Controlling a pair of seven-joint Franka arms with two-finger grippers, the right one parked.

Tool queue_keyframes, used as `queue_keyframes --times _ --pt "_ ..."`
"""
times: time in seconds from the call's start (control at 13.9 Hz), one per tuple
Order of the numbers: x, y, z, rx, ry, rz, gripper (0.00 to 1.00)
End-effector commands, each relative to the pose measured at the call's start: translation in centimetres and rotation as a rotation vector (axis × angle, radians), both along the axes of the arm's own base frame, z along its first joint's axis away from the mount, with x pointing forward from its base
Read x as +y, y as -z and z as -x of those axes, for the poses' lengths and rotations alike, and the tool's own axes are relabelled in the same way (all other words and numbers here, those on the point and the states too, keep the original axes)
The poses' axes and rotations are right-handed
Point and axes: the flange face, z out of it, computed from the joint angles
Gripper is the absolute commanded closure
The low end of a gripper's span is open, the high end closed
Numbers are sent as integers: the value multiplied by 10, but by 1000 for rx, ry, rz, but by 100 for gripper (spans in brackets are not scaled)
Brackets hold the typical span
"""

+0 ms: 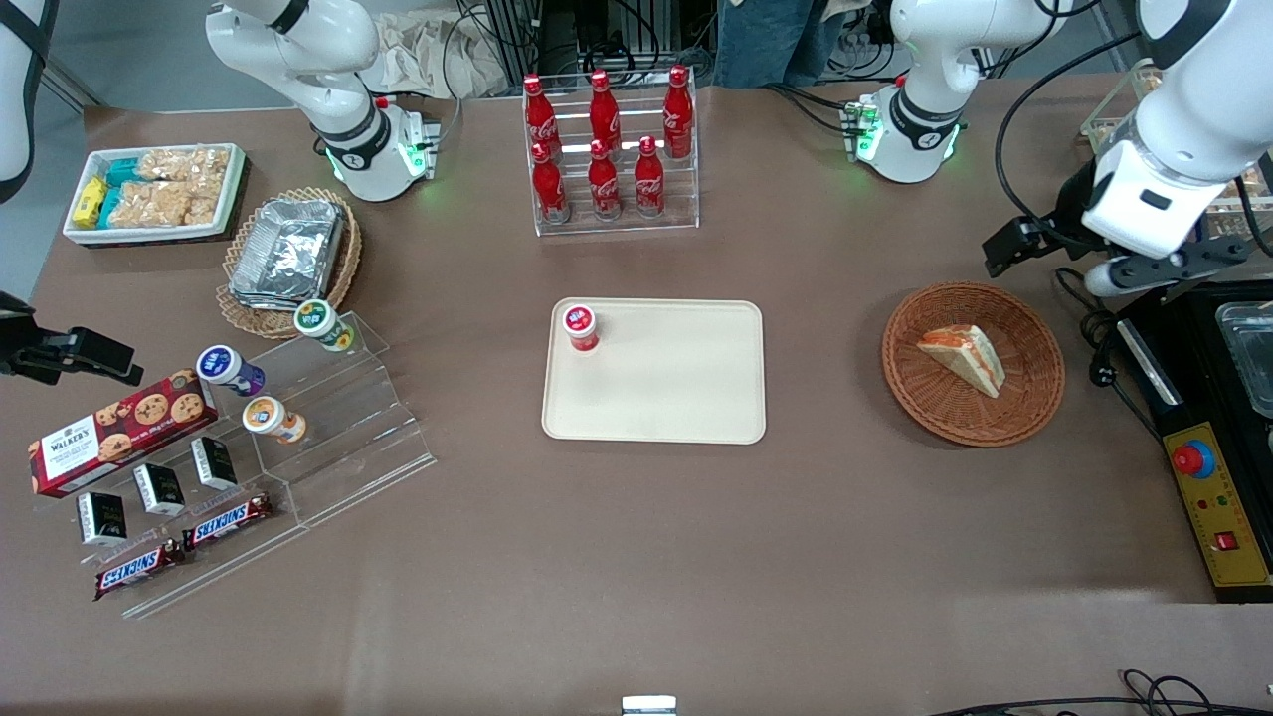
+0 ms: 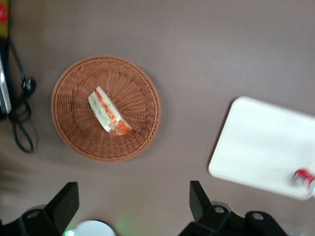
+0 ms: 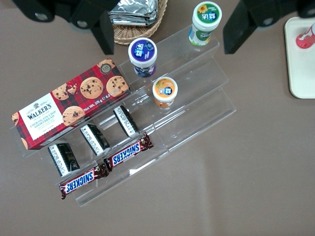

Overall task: Place sandwich from basket to tray
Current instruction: 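Move the left gripper over the wicker basket toward the sandwich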

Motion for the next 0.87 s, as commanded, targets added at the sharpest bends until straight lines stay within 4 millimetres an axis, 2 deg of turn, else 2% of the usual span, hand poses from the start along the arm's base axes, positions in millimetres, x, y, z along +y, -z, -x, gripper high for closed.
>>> queue_keyframes --times 0.0,0.14,0.29,0.36,0.58,0.79 --pt "10 5 3 33 -238 -28 0" --pt "15 16 13 56 -320 -43 0" --pt "28 25 20 63 -345 -65 0" --pt "31 40 24 64 -344 -97 0" --pt "41 121 30 7 -345 -122 0" --pt "47 197 20 15 -383 -158 0"
